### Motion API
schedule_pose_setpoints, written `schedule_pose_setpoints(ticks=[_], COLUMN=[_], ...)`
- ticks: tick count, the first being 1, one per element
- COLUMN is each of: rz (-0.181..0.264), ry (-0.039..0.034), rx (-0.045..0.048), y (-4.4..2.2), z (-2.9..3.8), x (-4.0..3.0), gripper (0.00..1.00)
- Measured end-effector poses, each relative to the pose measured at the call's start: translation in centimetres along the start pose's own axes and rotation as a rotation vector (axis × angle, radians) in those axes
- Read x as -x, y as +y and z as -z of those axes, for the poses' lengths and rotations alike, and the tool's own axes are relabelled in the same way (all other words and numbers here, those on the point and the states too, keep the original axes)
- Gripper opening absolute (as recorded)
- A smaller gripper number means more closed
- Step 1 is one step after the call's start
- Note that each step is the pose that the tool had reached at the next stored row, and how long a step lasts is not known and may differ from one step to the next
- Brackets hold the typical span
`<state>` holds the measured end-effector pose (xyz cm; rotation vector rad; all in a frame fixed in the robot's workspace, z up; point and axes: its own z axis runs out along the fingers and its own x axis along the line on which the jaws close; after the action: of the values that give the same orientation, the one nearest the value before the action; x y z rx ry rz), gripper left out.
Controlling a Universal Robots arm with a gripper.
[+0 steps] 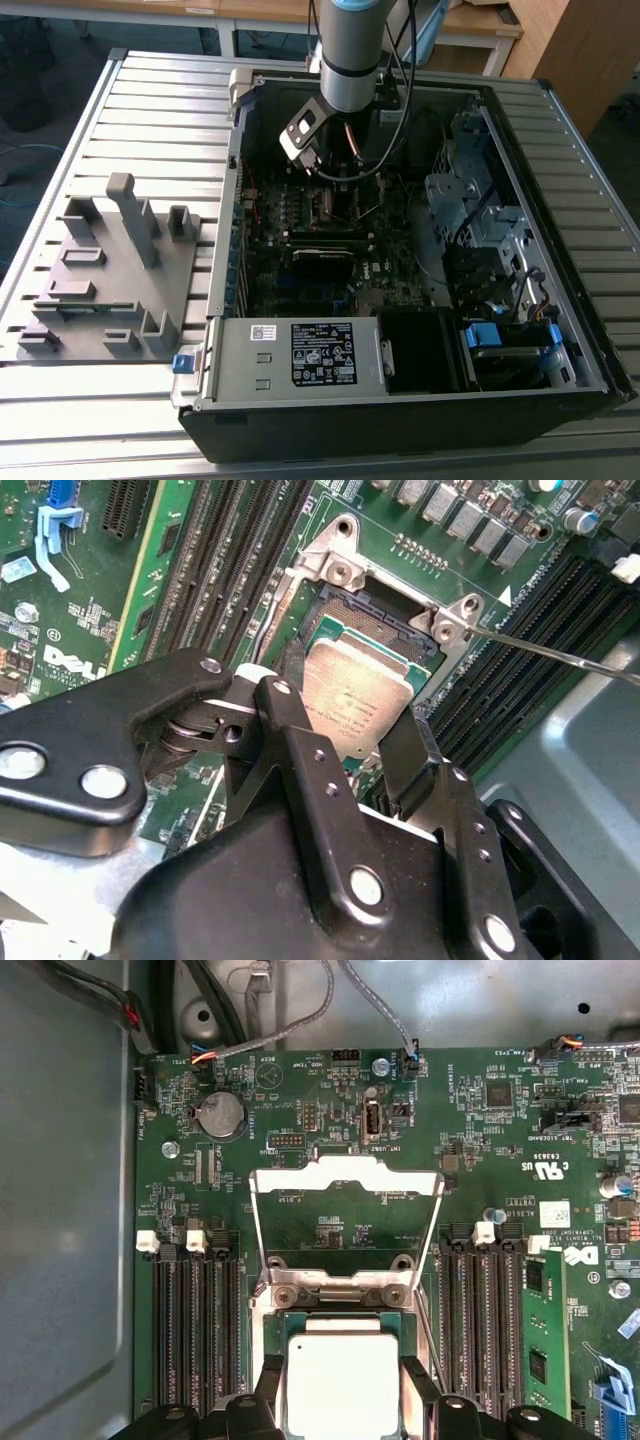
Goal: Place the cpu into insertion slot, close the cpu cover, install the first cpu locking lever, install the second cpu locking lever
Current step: 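Place the cpu into insertion slot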
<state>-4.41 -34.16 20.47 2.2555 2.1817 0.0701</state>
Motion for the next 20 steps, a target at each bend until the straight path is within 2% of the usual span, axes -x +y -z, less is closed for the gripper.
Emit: schedule_pose_setpoints(ticks=[5, 14, 20], rz=[0.000, -0.009, -0.009], ry=[0.0003, -0.0001, -0.0003], rx=[0.0001, 0.0004, 0.0003], y=[-0.24, -0.26, -0.32], z=[-0.10, -0.36, -0.77], x=[0.00, 0.01, 0.03], gripper=[0.54, 0.54, 0.54])
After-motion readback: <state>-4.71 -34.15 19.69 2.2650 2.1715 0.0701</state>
